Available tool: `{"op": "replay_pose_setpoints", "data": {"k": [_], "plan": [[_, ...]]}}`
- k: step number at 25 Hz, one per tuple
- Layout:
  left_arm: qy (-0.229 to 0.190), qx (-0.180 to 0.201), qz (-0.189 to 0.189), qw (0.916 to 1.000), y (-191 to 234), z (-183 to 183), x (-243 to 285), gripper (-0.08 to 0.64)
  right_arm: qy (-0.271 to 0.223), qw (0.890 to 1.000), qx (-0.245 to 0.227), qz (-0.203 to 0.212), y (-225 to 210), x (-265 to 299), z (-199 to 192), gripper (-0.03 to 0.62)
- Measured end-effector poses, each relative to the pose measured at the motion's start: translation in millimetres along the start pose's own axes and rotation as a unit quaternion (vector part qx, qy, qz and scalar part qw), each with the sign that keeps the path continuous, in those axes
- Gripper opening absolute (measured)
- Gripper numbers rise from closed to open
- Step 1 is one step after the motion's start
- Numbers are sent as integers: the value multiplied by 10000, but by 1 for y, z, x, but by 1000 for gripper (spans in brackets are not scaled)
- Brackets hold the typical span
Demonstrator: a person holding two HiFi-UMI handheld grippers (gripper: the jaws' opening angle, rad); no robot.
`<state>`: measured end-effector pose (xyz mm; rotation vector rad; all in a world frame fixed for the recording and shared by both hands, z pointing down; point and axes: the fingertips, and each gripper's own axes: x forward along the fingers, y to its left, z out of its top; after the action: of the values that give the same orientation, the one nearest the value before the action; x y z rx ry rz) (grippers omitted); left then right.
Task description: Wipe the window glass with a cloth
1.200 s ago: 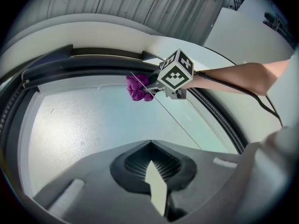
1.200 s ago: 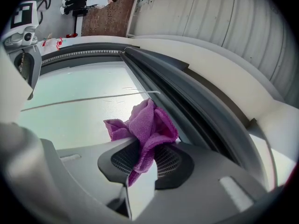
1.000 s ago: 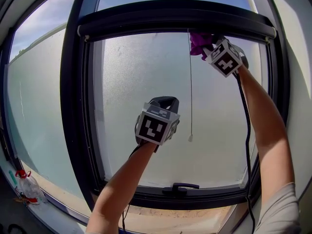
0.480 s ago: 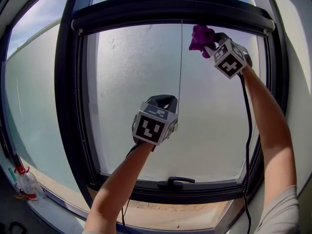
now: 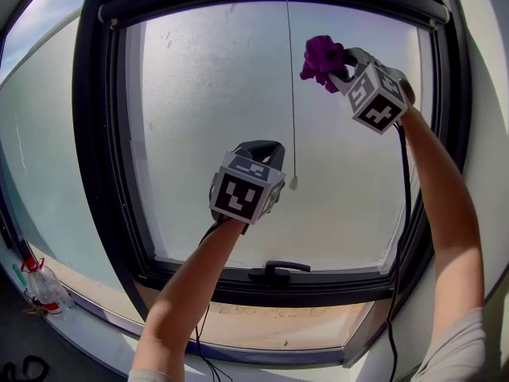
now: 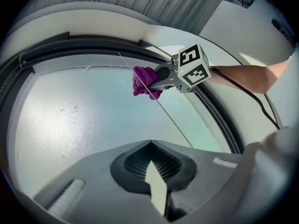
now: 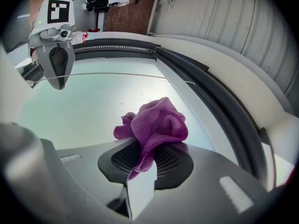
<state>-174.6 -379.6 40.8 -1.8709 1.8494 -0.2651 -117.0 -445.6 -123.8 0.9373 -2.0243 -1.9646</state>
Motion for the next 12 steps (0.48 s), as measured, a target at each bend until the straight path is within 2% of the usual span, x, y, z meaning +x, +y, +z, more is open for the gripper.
{"op": "replay_pose_setpoints", "data": {"k": [12], "plan": [[449, -179, -126, 9988, -15, -48, -2, 2, -60, 9994, 67, 345, 76, -17, -8, 103]]}}
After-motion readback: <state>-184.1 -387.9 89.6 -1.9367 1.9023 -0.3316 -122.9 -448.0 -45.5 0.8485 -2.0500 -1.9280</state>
